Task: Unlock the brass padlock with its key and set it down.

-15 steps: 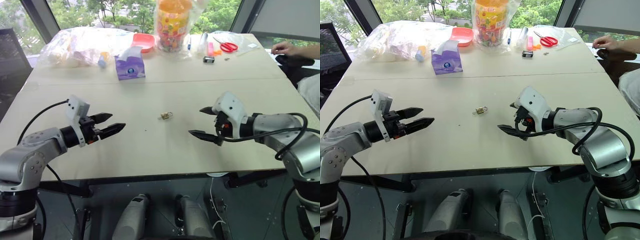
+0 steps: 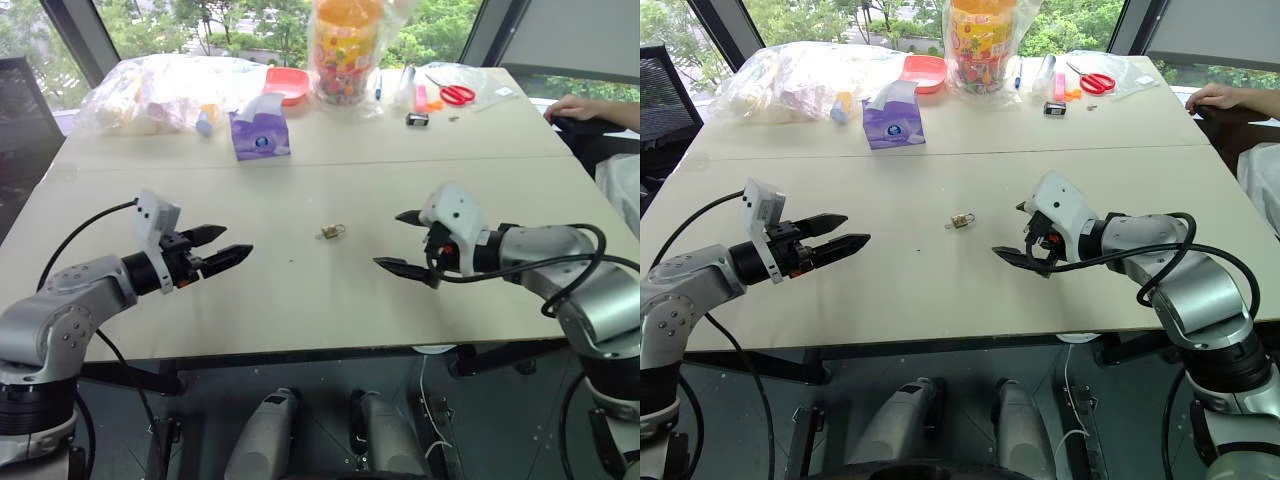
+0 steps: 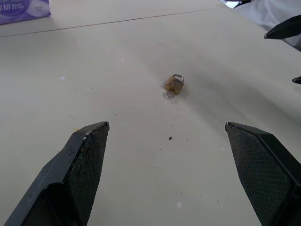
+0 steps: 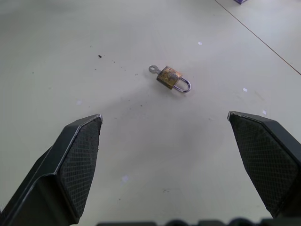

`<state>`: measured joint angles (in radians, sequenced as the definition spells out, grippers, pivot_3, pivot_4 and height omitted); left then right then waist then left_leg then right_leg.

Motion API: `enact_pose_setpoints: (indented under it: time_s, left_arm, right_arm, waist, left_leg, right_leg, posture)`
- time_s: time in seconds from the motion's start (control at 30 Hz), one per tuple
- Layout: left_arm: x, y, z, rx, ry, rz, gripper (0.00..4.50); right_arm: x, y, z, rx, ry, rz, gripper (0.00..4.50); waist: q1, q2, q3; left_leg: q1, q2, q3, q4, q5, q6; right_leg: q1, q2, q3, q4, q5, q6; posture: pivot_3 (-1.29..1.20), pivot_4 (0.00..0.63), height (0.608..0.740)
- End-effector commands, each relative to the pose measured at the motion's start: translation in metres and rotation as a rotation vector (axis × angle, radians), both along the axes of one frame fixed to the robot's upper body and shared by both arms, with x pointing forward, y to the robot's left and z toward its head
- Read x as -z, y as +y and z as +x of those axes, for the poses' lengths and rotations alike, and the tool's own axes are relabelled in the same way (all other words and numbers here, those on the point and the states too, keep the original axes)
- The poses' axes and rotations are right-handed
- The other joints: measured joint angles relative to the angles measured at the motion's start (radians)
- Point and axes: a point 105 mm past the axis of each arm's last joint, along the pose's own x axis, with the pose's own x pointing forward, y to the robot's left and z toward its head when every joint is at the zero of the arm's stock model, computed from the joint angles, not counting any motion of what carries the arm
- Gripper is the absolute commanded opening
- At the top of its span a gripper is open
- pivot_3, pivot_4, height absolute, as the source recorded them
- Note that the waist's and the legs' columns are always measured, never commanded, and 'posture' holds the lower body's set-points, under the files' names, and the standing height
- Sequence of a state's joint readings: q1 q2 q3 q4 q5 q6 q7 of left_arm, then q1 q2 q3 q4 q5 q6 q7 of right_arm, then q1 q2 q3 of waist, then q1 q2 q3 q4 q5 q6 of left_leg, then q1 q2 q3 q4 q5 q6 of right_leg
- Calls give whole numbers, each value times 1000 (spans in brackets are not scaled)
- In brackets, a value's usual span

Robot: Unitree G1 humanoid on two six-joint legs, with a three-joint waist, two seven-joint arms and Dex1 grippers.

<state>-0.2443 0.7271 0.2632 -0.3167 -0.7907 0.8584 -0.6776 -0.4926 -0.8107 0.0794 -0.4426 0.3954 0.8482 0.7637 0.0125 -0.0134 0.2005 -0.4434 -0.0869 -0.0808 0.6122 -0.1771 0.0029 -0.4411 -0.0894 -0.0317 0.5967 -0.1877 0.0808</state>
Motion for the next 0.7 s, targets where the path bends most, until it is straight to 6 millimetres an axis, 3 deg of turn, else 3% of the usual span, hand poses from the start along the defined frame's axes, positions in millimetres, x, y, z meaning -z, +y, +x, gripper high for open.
enact_pose_setpoints:
  time_s: [0.03,0.2,0.37,0.5,0.7]
  left_arm:
    - [-16,3,3,0,-82,46,4134]
    - [-25,16,7,39,-98,128,4134]
    - [-29,21,1,121,-91,209,4134]
    - [-31,22,0,112,-110,215,4134]
    - [-12,10,-13,74,-97,169,4134]
  right_arm:
    - [-15,7,14,-29,-89,-26,4500]
    - [-16,31,48,-128,-84,-70,4500]
    - [10,57,79,-243,-20,-175,4500]
    - [20,69,95,-281,-6,-229,4500]
    - [43,86,112,-294,61,-268,4500]
  waist:
    - [-2,0,0]
    - [-11,0,0]
    - [-25,0,0]
    - [-28,0,0]
    - [-41,0,0]
  left_leg:
    - [0,0,0,0,0,0]
    - [1,2,2,1,1,0]
    - [1,2,2,0,2,2]
    - [1,2,3,0,2,1]
    - [4,3,3,-2,3,-2]
  right_leg:
    - [0,0,0,0,0,0]
    - [0,2,0,1,2,-3]
    - [0,6,0,0,2,-3]
    - [-1,6,1,1,4,1]
    - [-1,8,2,4,5,1]
  posture:
    - [0,150,740]
    - [0,150,740]
    - [0,150,740]
    - [0,150,740]
    - [0,150,740]
